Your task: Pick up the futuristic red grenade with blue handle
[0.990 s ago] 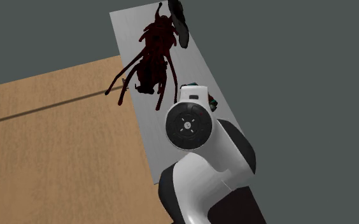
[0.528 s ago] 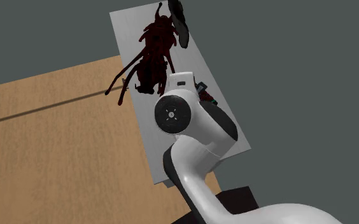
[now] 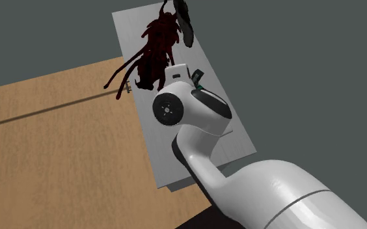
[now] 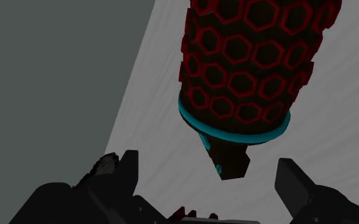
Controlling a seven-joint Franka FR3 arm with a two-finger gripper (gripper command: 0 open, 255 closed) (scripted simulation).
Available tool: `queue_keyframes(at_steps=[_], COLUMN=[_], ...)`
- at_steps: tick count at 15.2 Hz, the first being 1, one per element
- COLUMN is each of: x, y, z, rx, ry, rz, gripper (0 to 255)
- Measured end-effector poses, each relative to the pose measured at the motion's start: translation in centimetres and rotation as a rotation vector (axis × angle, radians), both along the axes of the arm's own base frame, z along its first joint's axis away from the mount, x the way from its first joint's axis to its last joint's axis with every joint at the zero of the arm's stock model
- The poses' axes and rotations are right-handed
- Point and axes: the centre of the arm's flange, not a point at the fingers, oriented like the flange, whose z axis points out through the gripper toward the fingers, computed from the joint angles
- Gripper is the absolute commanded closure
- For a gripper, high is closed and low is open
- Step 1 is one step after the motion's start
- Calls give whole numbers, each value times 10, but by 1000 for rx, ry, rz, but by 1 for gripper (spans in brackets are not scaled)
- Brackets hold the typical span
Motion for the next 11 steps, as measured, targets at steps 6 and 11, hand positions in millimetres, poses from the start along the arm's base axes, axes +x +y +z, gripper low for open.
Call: queue_keyframes(at_steps=[6,11], x=[2,3], y=[1,0], z=[-27,-29], rx=[-3,-3], ry=[-2,-4], rz=[2,2], gripper=[255,255])
